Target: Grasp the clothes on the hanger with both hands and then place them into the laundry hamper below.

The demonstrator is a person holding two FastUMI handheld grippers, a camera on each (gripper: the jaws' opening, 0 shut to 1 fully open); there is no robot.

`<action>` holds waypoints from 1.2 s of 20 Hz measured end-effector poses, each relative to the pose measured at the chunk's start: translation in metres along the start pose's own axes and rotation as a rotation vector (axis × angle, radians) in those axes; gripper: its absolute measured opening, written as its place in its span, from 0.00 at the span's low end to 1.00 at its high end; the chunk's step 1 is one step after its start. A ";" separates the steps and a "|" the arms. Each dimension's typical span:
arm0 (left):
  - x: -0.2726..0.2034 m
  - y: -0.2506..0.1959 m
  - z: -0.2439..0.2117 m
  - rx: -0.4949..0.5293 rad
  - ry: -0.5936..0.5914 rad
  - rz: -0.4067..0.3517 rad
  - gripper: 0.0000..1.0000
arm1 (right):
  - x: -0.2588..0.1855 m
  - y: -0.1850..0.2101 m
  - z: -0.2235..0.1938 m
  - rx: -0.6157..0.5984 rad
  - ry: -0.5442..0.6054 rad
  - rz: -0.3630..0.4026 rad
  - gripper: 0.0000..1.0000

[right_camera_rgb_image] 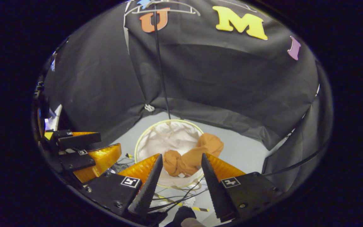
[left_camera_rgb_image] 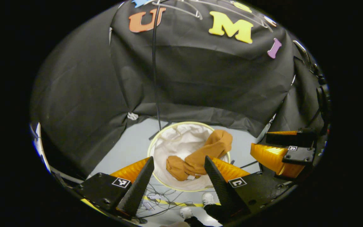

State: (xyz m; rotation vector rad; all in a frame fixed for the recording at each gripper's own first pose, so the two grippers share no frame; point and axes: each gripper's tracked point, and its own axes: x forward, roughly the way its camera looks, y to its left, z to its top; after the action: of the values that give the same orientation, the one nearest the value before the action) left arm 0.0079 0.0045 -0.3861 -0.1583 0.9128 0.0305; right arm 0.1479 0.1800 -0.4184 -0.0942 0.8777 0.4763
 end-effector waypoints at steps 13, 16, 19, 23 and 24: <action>-0.231 0.019 0.167 0.096 -0.590 0.008 1.00 | -0.268 -0.033 0.131 0.112 -0.597 -0.165 1.00; -0.266 -0.004 0.186 0.078 -0.653 -0.045 1.00 | -0.330 -0.041 0.142 0.100 -0.695 -0.194 1.00; -0.295 -0.020 0.195 0.098 -0.695 -0.046 0.92 | -0.370 -0.048 0.148 0.104 -0.761 -0.195 1.00; -0.333 -0.049 0.204 0.087 -0.743 -0.051 0.92 | -0.407 -0.065 0.146 0.118 -0.829 -0.182 1.00; -0.344 -0.059 0.202 0.086 -0.755 -0.047 0.94 | -0.419 -0.073 0.139 0.116 -0.838 -0.174 1.00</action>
State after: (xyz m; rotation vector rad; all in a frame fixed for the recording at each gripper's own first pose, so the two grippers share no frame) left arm -0.0381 -0.0096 0.0143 -0.0764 0.1559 0.0053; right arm 0.0532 0.0009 -0.0196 0.1315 0.0700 0.2574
